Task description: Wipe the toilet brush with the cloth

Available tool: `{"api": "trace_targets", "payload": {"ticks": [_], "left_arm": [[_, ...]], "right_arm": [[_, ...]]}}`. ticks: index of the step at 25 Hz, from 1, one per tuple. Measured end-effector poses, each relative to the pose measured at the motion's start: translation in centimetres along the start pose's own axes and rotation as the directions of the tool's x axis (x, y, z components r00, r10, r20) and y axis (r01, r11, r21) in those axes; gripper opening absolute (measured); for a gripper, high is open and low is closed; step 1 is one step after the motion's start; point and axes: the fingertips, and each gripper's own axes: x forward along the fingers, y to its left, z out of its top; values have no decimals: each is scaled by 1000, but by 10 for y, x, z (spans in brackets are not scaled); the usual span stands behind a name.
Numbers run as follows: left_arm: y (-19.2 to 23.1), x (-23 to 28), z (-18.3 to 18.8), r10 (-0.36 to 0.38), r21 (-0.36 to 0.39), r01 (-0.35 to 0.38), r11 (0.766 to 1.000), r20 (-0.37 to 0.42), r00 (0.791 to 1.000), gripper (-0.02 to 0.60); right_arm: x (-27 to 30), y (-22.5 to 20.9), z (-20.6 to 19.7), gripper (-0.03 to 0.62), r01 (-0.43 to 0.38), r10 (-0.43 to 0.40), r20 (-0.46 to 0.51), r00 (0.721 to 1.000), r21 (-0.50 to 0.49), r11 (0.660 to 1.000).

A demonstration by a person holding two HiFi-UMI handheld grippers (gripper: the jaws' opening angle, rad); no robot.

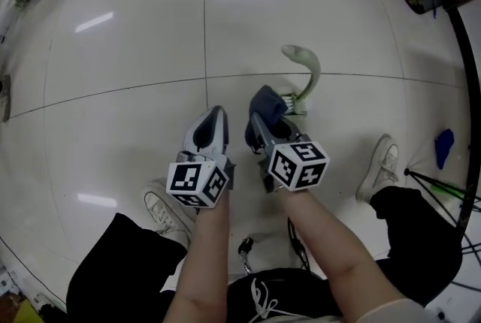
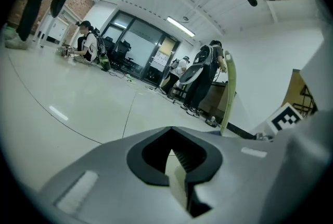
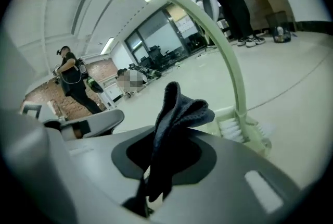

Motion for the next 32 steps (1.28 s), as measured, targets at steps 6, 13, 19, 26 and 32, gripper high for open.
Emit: {"api": "trace_targets", "payload": {"ticks": [6, 13, 19, 26, 32], "left_arm": [[7, -6, -12, -12, 11, 12, 1000, -33, 999, 6], [-11, 2, -17, -66, 9, 66, 998, -39, 997, 6], [-3, -2, -19, -63, -18, 63, 998, -45, 997, 6], [9, -11, -3, -31, -45, 31, 999, 0, 1000, 6], [28, -26, -1, -11, -49, 11, 999, -4, 1000, 5]], "right_arm": [[10, -29, -42, 71, 90, -82, -42, 996, 270, 959], [-5, -83, -93, 71, 244, -214, -121, 969, 352, 904], [-17, -87, -122, 71, 310, -249, -199, 948, 392, 866], [26, -21, -65, 71, 93, -61, -96, 993, 366, 926], [62, -32, -37, 71, 128, -116, -53, 992, 438, 890]]}}
